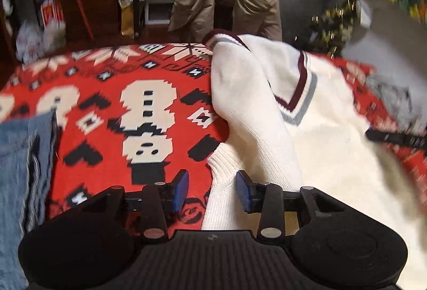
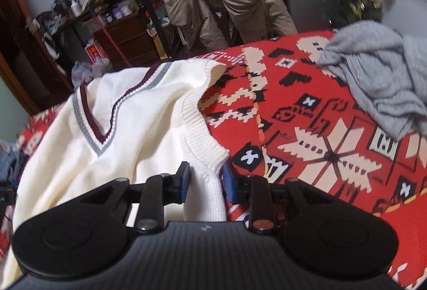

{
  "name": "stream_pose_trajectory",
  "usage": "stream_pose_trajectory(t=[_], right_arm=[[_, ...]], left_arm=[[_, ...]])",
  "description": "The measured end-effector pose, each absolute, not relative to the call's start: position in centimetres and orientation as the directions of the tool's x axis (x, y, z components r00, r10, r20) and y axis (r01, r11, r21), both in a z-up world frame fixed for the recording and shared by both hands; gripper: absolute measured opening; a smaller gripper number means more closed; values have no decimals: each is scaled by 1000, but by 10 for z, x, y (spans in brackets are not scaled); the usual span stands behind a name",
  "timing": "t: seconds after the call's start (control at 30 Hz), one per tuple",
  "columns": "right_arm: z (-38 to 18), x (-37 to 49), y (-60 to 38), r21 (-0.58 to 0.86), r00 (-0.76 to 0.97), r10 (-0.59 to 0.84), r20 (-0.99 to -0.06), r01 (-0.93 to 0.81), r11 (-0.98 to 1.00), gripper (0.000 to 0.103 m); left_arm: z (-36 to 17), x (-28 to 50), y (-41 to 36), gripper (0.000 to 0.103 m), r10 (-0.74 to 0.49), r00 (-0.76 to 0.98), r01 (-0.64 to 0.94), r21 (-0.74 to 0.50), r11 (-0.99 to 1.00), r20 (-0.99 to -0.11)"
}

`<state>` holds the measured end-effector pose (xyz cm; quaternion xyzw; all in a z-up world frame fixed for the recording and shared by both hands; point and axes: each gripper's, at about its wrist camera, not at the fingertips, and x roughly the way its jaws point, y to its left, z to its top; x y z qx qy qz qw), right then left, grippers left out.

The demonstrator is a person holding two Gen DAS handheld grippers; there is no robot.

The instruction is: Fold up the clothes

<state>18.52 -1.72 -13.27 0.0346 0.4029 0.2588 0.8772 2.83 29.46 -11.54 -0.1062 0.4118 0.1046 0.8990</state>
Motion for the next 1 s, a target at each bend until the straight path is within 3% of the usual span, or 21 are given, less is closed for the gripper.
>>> stream_pose_trajectory(t=[0.1, 0.23, 0.3, 0.37, 0.6, 0.7, 0.83, 1.0], right_arm=[[-133, 186, -20, 270, 540, 484, -688, -429, 862, 31], [-132, 185, -19, 264, 534, 484, -693, -436, 860, 27], [-132, 183, -16, 246, 538, 480, -693, -448, 859, 12], [-131, 181, -15, 229, 548, 473, -690, -454, 861, 9], [-104, 179, -50, 213, 638, 443, -630, -406, 888, 8], [-91, 175, -76, 265, 662, 447, -602, -362, 894, 8], [-75, 166, -104, 302, 702, 439, -560, -321, 898, 8], [-66, 181, -128, 361, 718, 434, -544, -267, 894, 8]], left_arm=[[-116, 32, 294, 38, 116, 636, -288, -95, 953, -763], [-115, 37, 295, 15, 65, 632, -280, -150, 948, -772], [-114, 37, 295, 7, 68, 633, -298, -162, 941, -771], [-110, 32, 300, 6, 65, 644, -332, -202, 921, -762], [-73, 3, 330, 5, 268, 693, -477, -146, 867, -669], [-53, -10, 340, 5, 270, 729, -499, -217, 839, -629], [-19, -12, 328, 4, 282, 801, -451, -221, 865, -528], [-31, 20, 337, 4, 305, 768, -465, -162, 870, -564]])
